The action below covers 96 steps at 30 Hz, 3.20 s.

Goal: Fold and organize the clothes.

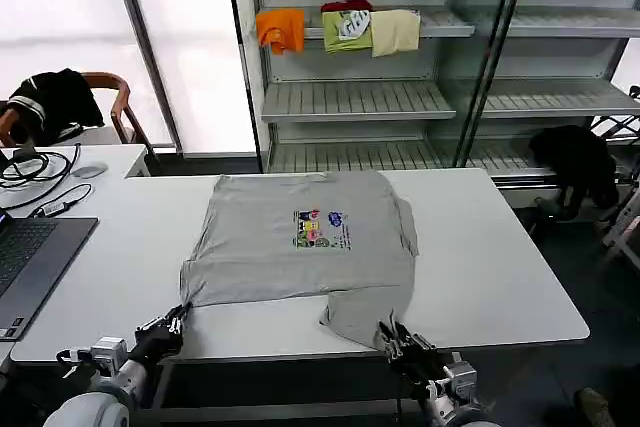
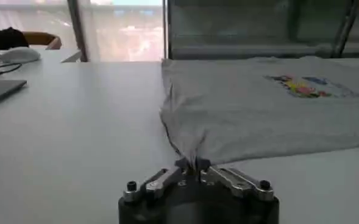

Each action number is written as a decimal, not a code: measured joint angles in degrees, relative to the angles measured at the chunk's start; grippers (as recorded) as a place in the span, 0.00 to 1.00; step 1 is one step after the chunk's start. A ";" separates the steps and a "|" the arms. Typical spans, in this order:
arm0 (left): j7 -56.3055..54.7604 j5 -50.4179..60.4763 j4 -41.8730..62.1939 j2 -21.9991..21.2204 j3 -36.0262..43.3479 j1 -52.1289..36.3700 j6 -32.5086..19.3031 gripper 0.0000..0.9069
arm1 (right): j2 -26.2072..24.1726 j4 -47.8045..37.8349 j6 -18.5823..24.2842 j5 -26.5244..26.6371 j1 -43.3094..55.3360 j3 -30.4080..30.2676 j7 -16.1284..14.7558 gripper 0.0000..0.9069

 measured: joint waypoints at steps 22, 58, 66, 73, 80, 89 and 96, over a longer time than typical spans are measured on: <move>-2.68 -13.67 2.13 -1.82 0.10 -11.05 -0.12 0.00 | 6.96 -10.44 1.12 -0.16 20.18 0.32 2.01 0.00; -3.91 -9.20 27.39 -0.58 4.55 -32.86 -2.23 1.00 | 10.71 -46.90 2.34 -8.72 53.36 1.11 1.94 1.00; -3.45 -7.27 27.36 -0.63 4.97 -32.31 -2.87 1.00 | 10.71 -47.13 3.07 -9.05 53.23 1.06 2.46 1.00; -3.39 -6.39 25.60 -0.24 4.80 -31.10 -2.75 1.00 | 10.70 -43.88 1.49 -9.23 50.74 0.95 2.28 1.00; -2.68 -4.38 23.29 0.29 4.62 -28.95 -1.45 1.00 | 10.71 -36.52 -1.10 -11.17 45.28 0.97 1.55 1.00; -1.76 -1.28 21.08 0.52 4.72 -25.68 -0.49 1.00 | 8.32 -28.73 -2.50 -12.55 37.78 2.59 1.19 1.00; -1.37 -0.11 20.92 0.13 5.00 -24.70 -0.18 1.00 | 5.73 -26.68 -2.99 -12.92 33.96 4.06 0.92 0.67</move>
